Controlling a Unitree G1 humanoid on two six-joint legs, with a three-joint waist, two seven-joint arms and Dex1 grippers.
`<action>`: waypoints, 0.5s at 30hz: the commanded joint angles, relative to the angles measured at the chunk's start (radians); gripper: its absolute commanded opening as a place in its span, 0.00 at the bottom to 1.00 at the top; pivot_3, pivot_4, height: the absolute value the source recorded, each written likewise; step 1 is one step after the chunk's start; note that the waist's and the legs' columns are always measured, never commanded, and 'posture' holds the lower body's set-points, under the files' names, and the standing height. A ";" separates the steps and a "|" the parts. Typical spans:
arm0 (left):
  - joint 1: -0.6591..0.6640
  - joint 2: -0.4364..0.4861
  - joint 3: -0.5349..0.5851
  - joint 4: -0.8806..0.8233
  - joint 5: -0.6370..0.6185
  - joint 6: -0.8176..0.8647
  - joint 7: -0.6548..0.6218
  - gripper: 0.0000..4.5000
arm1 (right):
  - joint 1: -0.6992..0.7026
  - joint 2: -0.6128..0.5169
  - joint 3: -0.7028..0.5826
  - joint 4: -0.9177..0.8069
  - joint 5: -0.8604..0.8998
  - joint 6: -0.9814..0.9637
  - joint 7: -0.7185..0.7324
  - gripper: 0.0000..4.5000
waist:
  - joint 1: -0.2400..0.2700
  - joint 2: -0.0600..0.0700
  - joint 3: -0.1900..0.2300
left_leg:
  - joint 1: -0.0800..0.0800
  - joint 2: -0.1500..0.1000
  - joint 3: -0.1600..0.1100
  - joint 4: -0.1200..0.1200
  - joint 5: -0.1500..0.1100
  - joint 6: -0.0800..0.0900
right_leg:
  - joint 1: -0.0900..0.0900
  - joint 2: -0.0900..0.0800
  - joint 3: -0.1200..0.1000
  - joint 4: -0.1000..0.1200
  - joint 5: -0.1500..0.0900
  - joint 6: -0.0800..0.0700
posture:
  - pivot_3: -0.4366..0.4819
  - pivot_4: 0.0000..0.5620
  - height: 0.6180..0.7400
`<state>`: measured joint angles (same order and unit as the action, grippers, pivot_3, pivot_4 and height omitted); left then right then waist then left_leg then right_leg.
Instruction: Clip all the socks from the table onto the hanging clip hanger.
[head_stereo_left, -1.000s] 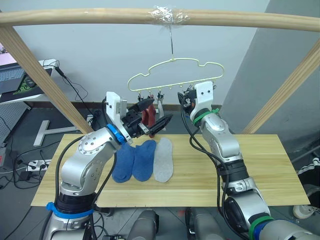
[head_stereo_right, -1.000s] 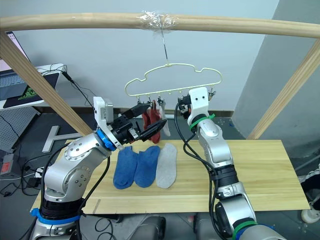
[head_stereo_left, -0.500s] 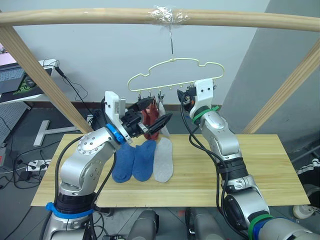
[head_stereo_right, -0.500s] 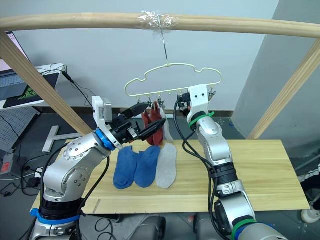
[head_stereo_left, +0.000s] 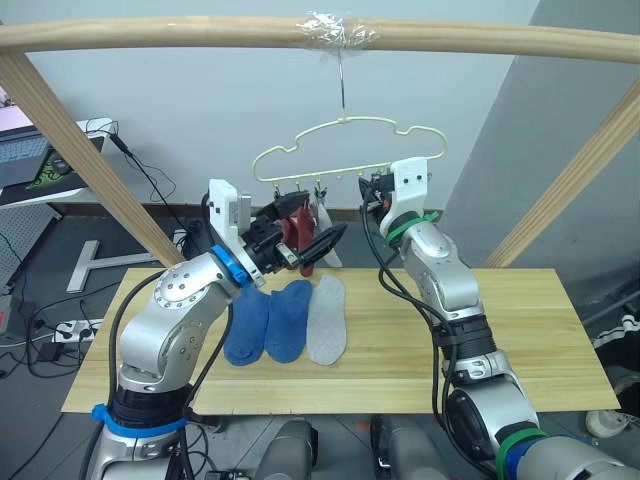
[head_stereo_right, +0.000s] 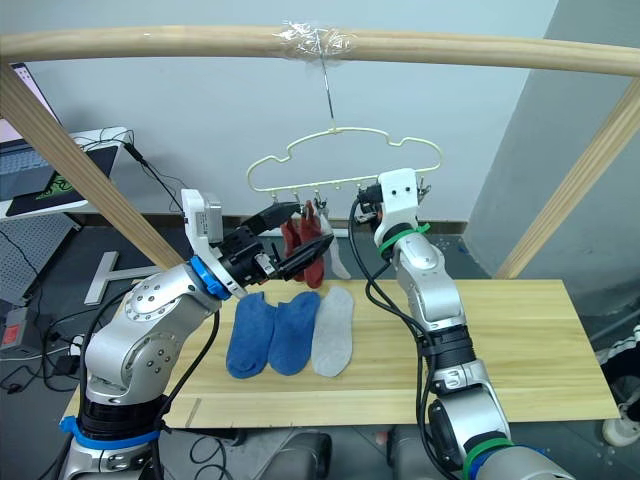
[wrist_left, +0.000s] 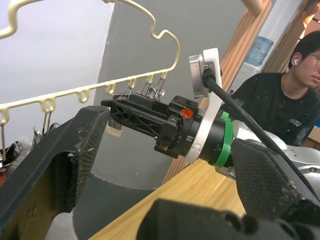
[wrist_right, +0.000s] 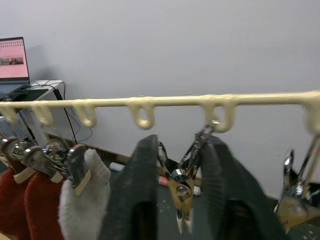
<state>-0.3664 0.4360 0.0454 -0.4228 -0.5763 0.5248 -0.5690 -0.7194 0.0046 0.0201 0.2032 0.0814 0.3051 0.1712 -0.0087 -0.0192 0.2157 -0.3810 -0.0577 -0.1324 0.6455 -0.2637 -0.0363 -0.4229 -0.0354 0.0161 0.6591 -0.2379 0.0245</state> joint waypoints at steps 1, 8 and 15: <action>-0.007 -0.001 0.010 -0.043 -0.014 -0.001 0.005 1.00 | -0.016 0.003 -0.006 -0.020 0.012 -0.026 0.002 0.01 | 0.000 0.000 0.000 | 0.000 0.000 0.000 0.000 0.000 0.000 | 0.000 0.000 0.000 0.000 0.000 0.000 | 0.53 0.38 1.00; 0.004 -0.009 -0.001 -0.042 -0.006 -0.001 0.010 1.00 | -0.008 0.001 -0.004 -0.028 0.014 -0.023 0.007 0.01 | 0.000 0.000 0.000 | 0.000 0.000 0.000 0.000 0.000 0.000 | 0.000 0.000 0.000 0.000 0.000 0.000 | 0.53 0.38 1.00; 0.092 0.069 -0.115 0.049 0.211 -0.050 0.024 1.00 | 0.004 -0.024 -0.003 -0.043 0.007 -0.003 0.015 0.01 | -0.006 0.001 0.000 | 0.001 0.000 0.000 -0.001 0.000 0.000 | 0.000 0.000 0.001 0.000 0.000 0.000 | 0.52 0.37 1.00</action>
<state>-0.2805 0.5017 -0.0561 -0.3800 -0.4113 0.4999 -0.5546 -0.7156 -0.0160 0.0227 0.2029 0.0817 0.3086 0.1785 -0.0149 -0.0186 0.2161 -0.3804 -0.0578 -0.1321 0.6446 -0.2640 -0.0358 -0.4230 -0.0354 0.0167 0.6590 -0.2379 0.0245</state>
